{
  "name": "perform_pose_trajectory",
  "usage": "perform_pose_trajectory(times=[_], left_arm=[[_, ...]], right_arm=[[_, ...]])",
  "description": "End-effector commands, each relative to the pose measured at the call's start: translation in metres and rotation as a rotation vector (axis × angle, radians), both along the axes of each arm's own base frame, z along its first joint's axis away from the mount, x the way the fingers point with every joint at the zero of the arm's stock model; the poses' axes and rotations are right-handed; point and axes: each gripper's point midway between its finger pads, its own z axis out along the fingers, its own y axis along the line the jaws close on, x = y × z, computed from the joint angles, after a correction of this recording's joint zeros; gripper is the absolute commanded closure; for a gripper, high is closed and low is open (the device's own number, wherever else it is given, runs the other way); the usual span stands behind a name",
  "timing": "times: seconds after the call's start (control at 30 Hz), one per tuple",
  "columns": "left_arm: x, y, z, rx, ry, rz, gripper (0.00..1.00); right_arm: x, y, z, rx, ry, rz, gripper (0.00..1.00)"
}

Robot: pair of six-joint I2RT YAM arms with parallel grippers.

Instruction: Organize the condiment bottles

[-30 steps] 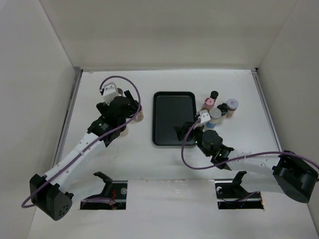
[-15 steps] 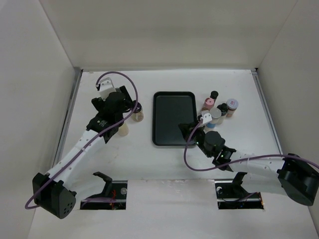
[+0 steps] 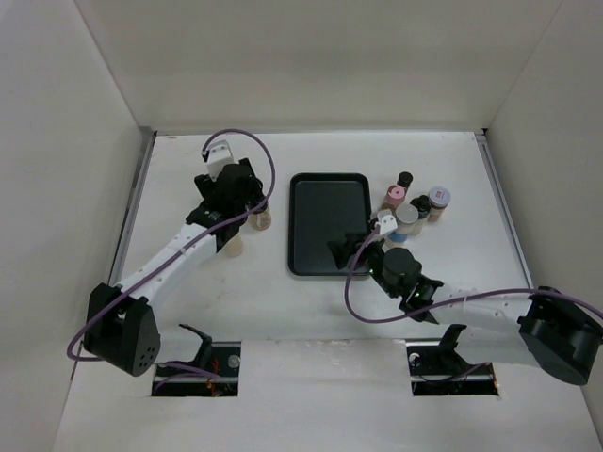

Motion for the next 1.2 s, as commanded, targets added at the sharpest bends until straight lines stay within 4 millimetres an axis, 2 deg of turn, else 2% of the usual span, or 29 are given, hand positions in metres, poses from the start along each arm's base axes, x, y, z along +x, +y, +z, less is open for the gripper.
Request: perform_pose_trajectory(times=[0.0, 0.1, 0.2, 0.33, 0.47, 0.57, 0.63, 0.77, 0.87, 0.97, 1.03, 1.1, 1.17], left_arm=[[0.023, 0.009, 0.026, -0.042, -0.081, 0.052, 0.25], [0.036, 0.015, 0.018, -0.043, -0.056, 0.074, 0.2], [0.044, 0.024, 0.015, -0.035, -0.047, 0.103, 0.19], [0.062, 0.043, 0.0, -0.029, -0.013, 0.147, 0.17], [0.084, 0.045, -0.018, -0.029, 0.039, 0.141, 0.16], [0.097, 0.048, -0.025, -0.028, 0.055, 0.148, 0.16], [0.103, 0.051, -0.029, -0.024, 0.065, 0.153, 0.16], [0.117, 0.056, -0.04, -0.018, 0.09, 0.165, 0.16], [0.126, 0.058, -0.044, -0.017, 0.095, 0.173, 0.21], [0.13, 0.06, -0.05, -0.012, 0.102, 0.176, 0.37], [0.13, 0.061, -0.049, -0.014, 0.099, 0.178, 0.52], [0.129, 0.063, -0.041, -0.017, 0.082, 0.18, 0.61], [0.127, 0.064, -0.029, -0.022, 0.053, 0.185, 0.66]], right_arm=[[0.004, 0.013, 0.011, 0.031, -0.016, 0.02, 0.35], [0.009, 0.022, 0.009, 0.016, -0.009, 0.029, 0.19], [0.007, 0.036, 0.024, 0.027, -0.025, 0.068, 0.11], [0.01, 0.046, 0.057, 0.048, -0.039, 0.077, 0.07], [0.018, 0.055, 0.1, 0.08, -0.09, 0.077, 0.05], [0.022, 0.064, 0.112, 0.101, -0.106, 0.087, 0.05], [0.024, 0.07, 0.107, 0.1, -0.103, 0.096, 0.05], [0.028, 0.08, 0.079, 0.079, -0.066, 0.111, 0.05], [0.03, 0.084, 0.06, 0.056, -0.039, 0.118, 0.05], [0.033, 0.082, 0.043, 0.037, -0.018, 0.111, 0.04], [0.036, 0.077, 0.036, 0.028, -0.006, 0.097, 0.04], [0.04, 0.071, 0.033, 0.027, -0.003, 0.08, 0.04], [0.044, 0.064, 0.033, 0.035, -0.007, 0.061, 0.04]])
